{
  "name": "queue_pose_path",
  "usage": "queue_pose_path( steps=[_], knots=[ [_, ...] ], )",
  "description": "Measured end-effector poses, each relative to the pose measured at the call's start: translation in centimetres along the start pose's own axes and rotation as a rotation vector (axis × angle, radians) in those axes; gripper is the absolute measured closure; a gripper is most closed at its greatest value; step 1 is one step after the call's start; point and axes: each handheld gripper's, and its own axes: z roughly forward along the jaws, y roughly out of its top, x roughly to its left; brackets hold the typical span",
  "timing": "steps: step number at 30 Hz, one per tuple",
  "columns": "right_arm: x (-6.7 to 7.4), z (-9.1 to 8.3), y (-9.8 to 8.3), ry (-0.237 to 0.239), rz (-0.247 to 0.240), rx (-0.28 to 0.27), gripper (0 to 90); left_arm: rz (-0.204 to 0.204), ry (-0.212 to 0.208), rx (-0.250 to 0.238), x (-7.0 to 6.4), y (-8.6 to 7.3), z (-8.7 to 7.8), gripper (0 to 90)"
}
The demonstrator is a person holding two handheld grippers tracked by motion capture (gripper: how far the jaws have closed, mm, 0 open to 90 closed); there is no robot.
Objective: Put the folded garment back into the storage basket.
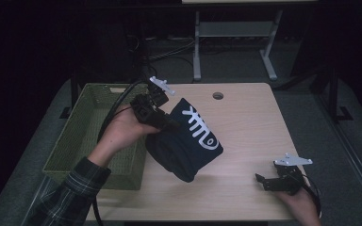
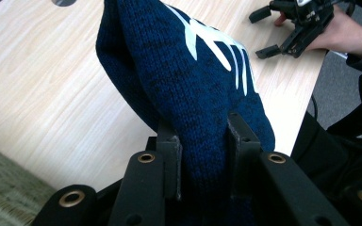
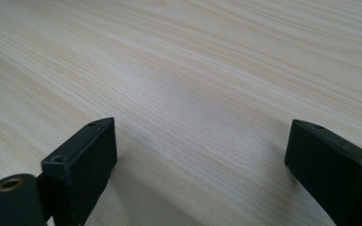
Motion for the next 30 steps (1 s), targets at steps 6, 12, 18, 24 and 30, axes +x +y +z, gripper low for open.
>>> queue_pose_path(
  steps=[6,12,18,24,30],
  knots=[
    [0.0,0.0,0.0,0.000,0.000,0.000,9.4,-0.025,0.030,-0.006,0.8,-0.2,-1.9,71.6],
    [0.0,0.0,0.0,-0.001,0.001,-0.001,9.5,-0.059,0.063,-0.010,2.0,-1.1,-3.7,71.6],
    [0.0,0.0,0.0,-0.001,0.001,-0.001,9.6,-0.089,0.085,-0.030,3.0,-2.0,-5.6,71.6],
    [0.0,0.0,0.0,-0.002,0.002,0.000,9.7,-0.134,0.122,-0.063,4.0,-3.3,-8.0,71.6],
    [0.0,0.0,0.0,-0.002,0.002,-0.001,9.7,-0.171,0.159,-0.088,4.8,-4.6,-9.9,71.6]
  ],
)
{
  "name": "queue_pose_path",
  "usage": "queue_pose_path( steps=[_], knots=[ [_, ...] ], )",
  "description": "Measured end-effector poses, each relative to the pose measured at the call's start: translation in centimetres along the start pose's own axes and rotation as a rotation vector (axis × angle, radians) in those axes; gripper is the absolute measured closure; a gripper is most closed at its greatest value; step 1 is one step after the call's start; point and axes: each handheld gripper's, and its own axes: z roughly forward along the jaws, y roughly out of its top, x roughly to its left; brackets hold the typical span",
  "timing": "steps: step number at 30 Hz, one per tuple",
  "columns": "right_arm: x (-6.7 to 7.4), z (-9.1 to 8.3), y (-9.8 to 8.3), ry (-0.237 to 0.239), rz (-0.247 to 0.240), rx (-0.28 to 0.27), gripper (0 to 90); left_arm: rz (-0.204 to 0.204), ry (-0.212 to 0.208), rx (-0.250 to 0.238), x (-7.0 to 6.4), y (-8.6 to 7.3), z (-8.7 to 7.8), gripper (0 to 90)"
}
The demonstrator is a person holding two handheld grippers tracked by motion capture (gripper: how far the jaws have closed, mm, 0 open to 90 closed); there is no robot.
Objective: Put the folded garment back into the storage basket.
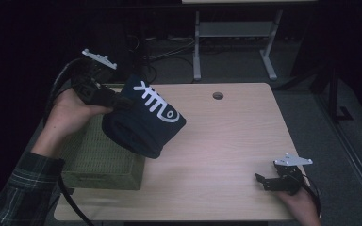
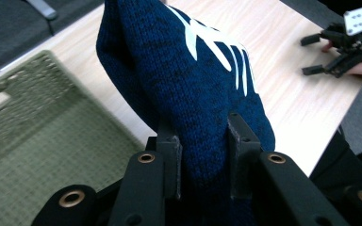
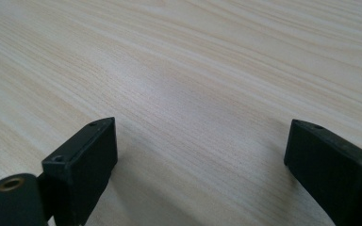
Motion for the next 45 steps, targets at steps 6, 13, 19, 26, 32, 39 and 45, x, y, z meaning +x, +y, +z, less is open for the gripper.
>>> queue_pose_path(
  steps=[6,13,19,26,32,39,45],
  knots=[
    [0.0,0.0,0.0,0.000,0.000,0.000,9.8,-0.041,0.025,-0.026,1.4,-1.1,-1.7,71.6],
    [0.0,0.0,0.0,0.000,0.000,0.000,9.8,-0.090,0.055,-0.048,3.0,-2.5,-3.1,71.6],
    [0.0,0.0,0.0,-0.002,0.001,-0.001,9.8,-0.144,0.078,-0.070,4.7,-4.2,-4.2,71.6],
    [0.0,0.0,0.0,-0.004,0.003,-0.001,9.8,-0.202,0.107,-0.068,6.4,-5.9,-4.3,71.7],
    [0.0,0.0,0.0,-0.004,0.003,-0.001,9.8,-0.242,0.122,-0.064,7.4,-7.1,-4.1,71.6],
    [0.0,0.0,0.0,-0.004,0.002,-0.001,9.8,-0.286,0.153,-0.044,8.3,-8.5,-2.9,71.7],
    [0.0,0.0,0.0,-0.003,0.002,0.000,9.8,-0.323,0.158,-0.027,9.0,-9.6,-1.4,71.6]
  ],
)
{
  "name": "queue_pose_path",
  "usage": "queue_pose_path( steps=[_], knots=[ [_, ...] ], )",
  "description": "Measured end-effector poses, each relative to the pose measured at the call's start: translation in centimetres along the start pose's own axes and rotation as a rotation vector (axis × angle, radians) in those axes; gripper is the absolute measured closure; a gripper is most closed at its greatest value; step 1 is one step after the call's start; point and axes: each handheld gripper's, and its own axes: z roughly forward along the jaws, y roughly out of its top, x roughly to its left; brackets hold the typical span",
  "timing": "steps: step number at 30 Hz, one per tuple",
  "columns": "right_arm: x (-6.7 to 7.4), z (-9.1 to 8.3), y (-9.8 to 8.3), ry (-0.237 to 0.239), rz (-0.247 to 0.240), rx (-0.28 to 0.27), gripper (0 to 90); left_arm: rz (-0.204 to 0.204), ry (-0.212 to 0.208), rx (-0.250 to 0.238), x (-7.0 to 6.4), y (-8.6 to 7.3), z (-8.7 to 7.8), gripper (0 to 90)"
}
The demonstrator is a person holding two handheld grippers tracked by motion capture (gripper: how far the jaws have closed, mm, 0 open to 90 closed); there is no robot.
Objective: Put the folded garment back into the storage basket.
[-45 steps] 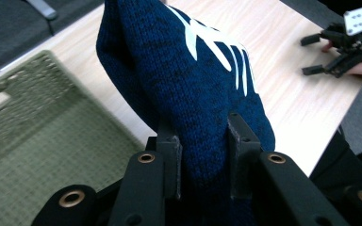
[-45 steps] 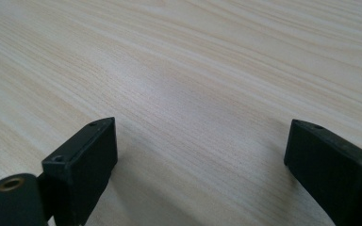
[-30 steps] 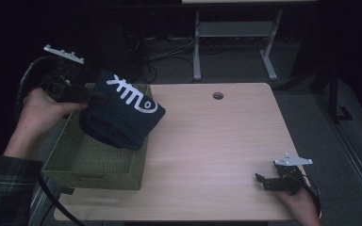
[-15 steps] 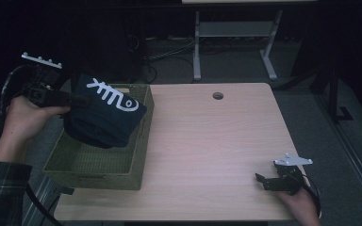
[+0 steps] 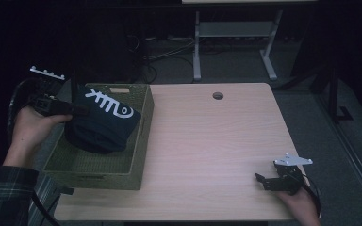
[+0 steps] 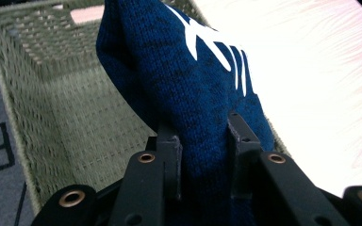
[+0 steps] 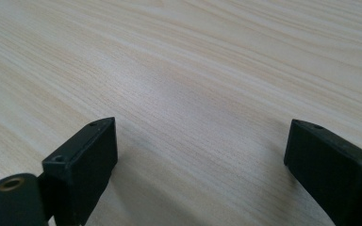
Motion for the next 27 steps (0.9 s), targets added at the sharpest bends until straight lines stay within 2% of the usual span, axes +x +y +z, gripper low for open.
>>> queue_pose_path(
  steps=[12,18,25,27],
  knots=[
    [0.0,0.0,0.0,0.000,-0.002,0.000,9.8,-0.047,-0.009,0.024,0.9,-1.2,2.4,71.6],
    [0.0,0.0,0.0,-0.002,-0.002,0.001,9.8,-0.067,-0.032,0.054,1.5,-1.9,4.5,71.6],
    [0.0,0.0,0.0,-0.002,-0.002,0.001,9.8,-0.074,-0.021,0.090,2.5,-2.9,6.8,71.3],
    [0.0,0.0,0.0,-0.002,-0.002,0.001,9.8,-0.067,0.002,0.112,2.9,-3.3,7.7,71.0]
  ],
)
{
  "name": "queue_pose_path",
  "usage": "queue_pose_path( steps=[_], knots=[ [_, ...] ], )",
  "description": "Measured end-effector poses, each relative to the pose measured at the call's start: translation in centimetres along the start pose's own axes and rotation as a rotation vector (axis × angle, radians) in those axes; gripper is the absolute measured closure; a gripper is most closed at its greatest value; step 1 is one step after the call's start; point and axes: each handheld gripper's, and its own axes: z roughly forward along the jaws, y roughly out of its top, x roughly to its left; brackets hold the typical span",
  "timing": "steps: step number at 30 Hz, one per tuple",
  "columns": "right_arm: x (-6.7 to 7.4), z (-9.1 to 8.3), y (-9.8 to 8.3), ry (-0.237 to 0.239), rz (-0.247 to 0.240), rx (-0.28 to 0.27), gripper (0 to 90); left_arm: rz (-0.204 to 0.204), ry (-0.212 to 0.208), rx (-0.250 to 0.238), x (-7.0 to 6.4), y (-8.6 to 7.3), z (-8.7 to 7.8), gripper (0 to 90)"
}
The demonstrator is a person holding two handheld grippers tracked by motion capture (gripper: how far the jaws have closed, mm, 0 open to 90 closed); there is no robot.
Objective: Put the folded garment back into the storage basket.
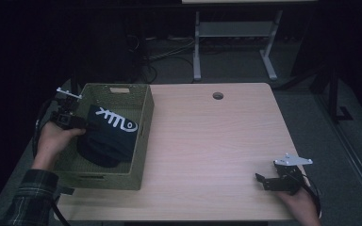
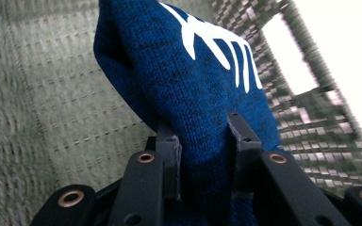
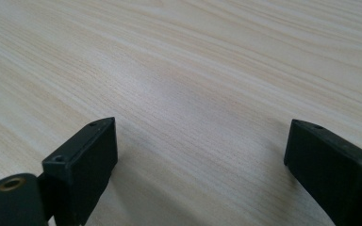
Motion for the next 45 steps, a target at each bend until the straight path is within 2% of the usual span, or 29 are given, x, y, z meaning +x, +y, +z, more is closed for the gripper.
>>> queue_pose_path(
  steps=[1,3,8,16,23,28,29,30,31,33,34,37,38,41,45],
  knots=[
    [0.0,0.0,0.0,0.000,0.000,0.000,9.8,0.000,0.000,0.000,0.0,0.0,0.0,70.8],
    [0.0,0.0,0.0,0.000,-0.001,0.000,9.8,0.009,0.031,0.012,0.5,-0.3,1.0,70.4],
    [0.0,0.0,0.0,0.000,0.000,0.000,9.8,0.007,0.075,0.042,1.2,-0.8,2.3,69.5],
    [0.0,0.0,0.0,0.000,0.000,0.000,9.8,-0.016,0.104,0.060,2.9,-1.8,3.5,66.9],
    [0.0,0.0,0.0,0.000,0.000,0.000,9.8,-0.015,0.143,0.077,3.3,-2.1,4.0,57.6],
    [0.0,0.0,0.0,0.000,0.000,0.000,9.8,-0.022,0.155,0.063,3.4,-2.0,3.7,48.4],
    [0.0,0.0,0.0,0.000,0.000,0.000,9.8,-0.028,0.160,0.053,3.4,-2.0,3.6,46.6],
    [0.0,0.0,0.0,-0.001,0.000,0.000,9.8,-0.029,0.166,0.047,3.5,-1.9,3.5,41.1],
    [0.0,0.0,0.0,-0.001,0.000,0.000,9.9,-0.034,0.171,0.037,3.5,-1.9,3.4,41.1],
    [0.0,0.0,0.0,-0.001,0.001,0.000,9.8,-0.029,0.188,0.015,3.5,-1.8,2.9,35.4],
    [0.0,0.0,0.0,-0.001,0.001,0.000,9.8,-0.029,0.188,0.015,3.5,-1.8,2.9,33.4],
    [0.0,0.0,0.0,-0.001,0.001,0.000,9.8,-0.030,0.184,-0.025,3.5,-1.6,2.3,28.6],
    [0.0,0.0,0.0,-0.001,0.001,0.000,9.8,-0.027,0.184,-0.049,3.3,-1.5,2.0,25.1],
    [0.0,0.0,0.0,-0.001,0.002,0.000,9.8,-0.021,0.180,-0.072,2.8,-1.3,1.8,16.7],
    [0.0,0.0,0.0,-0.001,0.000,0.000,9.8,-0.007,0.170,-0.093,1.9,-1.0,1.7,13.2]
  ],
)
